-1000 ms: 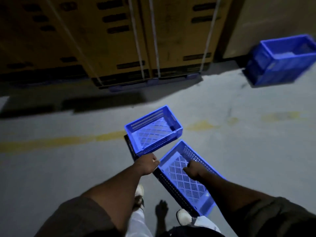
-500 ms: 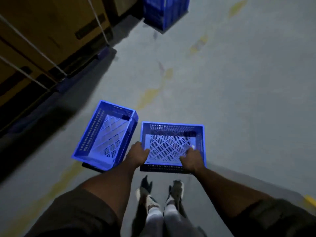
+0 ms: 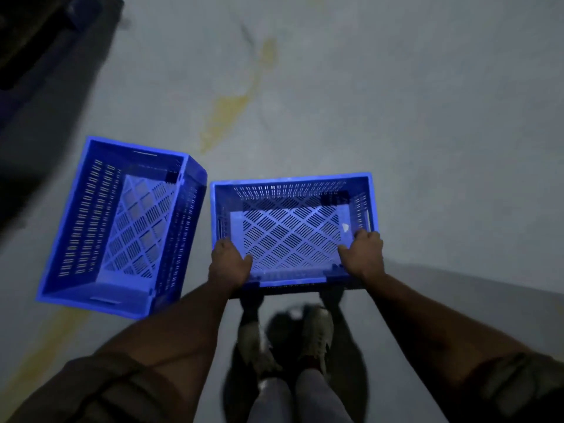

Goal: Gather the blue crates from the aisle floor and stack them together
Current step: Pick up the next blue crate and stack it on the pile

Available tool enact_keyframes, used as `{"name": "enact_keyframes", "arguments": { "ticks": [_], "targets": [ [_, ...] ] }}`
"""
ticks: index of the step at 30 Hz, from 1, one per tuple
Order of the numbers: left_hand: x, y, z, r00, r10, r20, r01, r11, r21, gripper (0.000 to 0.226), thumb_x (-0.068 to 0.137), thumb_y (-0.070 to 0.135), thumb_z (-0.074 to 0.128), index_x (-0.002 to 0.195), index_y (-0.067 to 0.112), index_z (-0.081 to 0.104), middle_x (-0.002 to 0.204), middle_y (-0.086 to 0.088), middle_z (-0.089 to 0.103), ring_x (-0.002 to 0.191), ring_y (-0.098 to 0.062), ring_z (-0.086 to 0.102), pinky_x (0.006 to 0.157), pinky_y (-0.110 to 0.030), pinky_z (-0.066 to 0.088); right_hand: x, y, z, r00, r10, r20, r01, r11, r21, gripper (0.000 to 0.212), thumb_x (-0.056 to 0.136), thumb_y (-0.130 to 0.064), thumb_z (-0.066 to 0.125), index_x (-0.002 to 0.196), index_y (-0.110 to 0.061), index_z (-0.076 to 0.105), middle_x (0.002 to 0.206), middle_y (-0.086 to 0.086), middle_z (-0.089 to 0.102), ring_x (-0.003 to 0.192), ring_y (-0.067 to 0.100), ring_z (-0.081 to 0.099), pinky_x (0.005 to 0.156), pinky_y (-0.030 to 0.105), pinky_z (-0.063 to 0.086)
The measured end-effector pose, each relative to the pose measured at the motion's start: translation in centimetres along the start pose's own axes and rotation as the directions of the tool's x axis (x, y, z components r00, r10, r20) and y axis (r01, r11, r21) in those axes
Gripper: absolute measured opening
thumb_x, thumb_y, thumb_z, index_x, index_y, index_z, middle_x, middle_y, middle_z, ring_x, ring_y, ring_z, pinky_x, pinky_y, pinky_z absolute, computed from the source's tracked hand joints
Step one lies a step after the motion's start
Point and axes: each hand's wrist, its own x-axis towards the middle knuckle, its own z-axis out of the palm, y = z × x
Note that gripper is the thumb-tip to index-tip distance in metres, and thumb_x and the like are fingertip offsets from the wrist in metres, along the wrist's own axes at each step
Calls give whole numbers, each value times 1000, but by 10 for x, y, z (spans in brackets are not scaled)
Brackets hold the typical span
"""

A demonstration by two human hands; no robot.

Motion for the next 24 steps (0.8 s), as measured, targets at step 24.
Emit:
{"name": "enact_keyframes", "arguments": {
  "ticks": [24],
  "targets": [
    [93,-35,64,942,-212,-261,216,976,-12,52,80,25,72,127,15,52,137,-19,37,127,-40,38,103,-53,37,106,53,88,963,202,-177,-185,977,108,48,80,-21,65,118,4,48,129,26,37,120,44,35,97,45,41]
  ]
}}
